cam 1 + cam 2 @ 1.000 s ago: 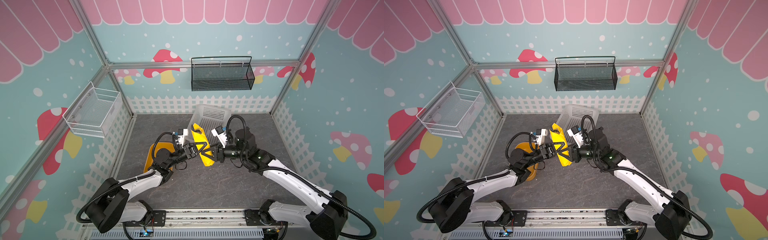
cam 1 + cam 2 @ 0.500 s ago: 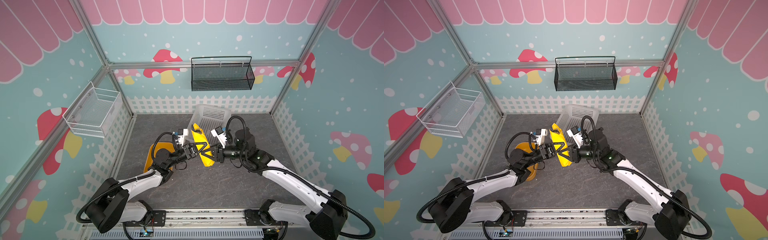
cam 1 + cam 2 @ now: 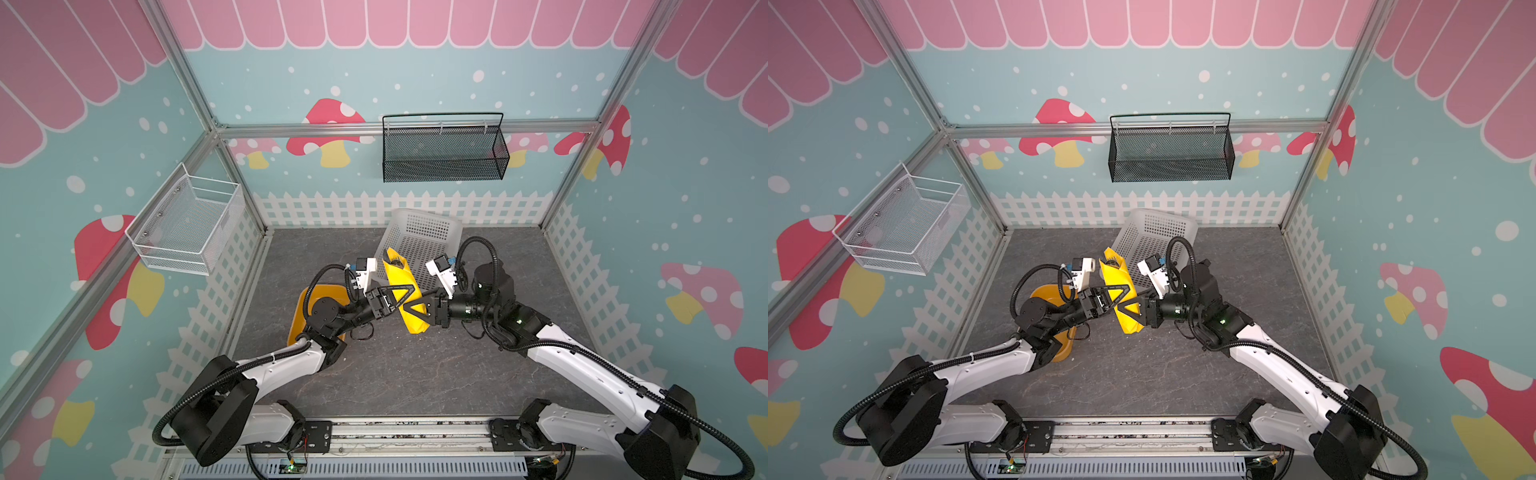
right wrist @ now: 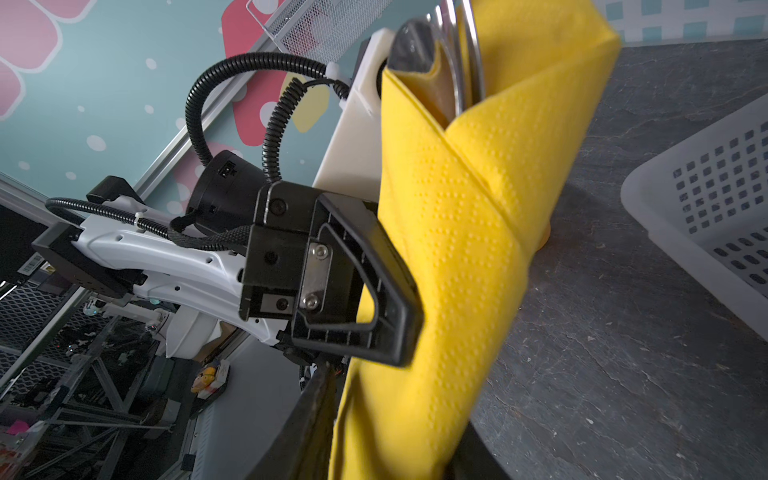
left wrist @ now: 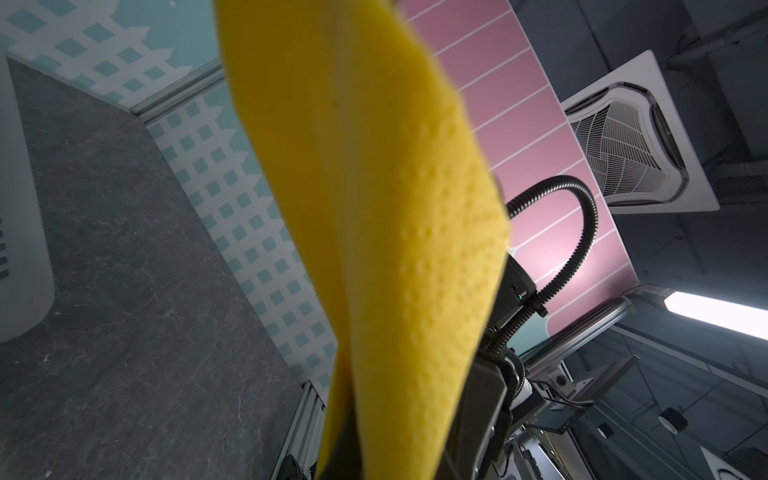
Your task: Place the utensils on the paper napkin and roll it up
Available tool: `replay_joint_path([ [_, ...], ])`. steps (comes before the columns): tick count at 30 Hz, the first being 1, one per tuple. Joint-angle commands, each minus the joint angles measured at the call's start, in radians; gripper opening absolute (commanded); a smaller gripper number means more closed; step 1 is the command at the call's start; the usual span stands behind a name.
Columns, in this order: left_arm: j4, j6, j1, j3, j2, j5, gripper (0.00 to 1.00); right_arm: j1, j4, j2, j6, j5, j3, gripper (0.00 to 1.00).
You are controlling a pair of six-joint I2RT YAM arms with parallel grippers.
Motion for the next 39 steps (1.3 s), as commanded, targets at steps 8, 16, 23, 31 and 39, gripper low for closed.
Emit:
replay_joint_path([
  [8, 0.066, -0.020, -0.003, 0.008, 0.017, 0.000, 0.00, 0.005, 0.109, -0.015, 0.054, -0.055, -0.037, 0.31],
  [16, 0.050, -0.013, -0.003, -0.004, 0.011, -0.007, 0.00, 0.003, 0.120, -0.030, 0.052, -0.048, -0.042, 0.23],
  [23, 0.032, -0.014, -0.003, -0.003, 0.008, -0.006, 0.02, 0.004, 0.136, -0.048, 0.047, -0.024, -0.055, 0.17],
  [31, -0.017, -0.006, -0.004, -0.006, 0.005, -0.012, 0.13, 0.004, 0.137, -0.058, 0.039, 0.004, -0.064, 0.11],
  [39, -0.052, 0.002, -0.003, -0.005, 0.004, -0.018, 0.23, 0.004, 0.135, -0.058, 0.041, 0.018, -0.063, 0.10],
])
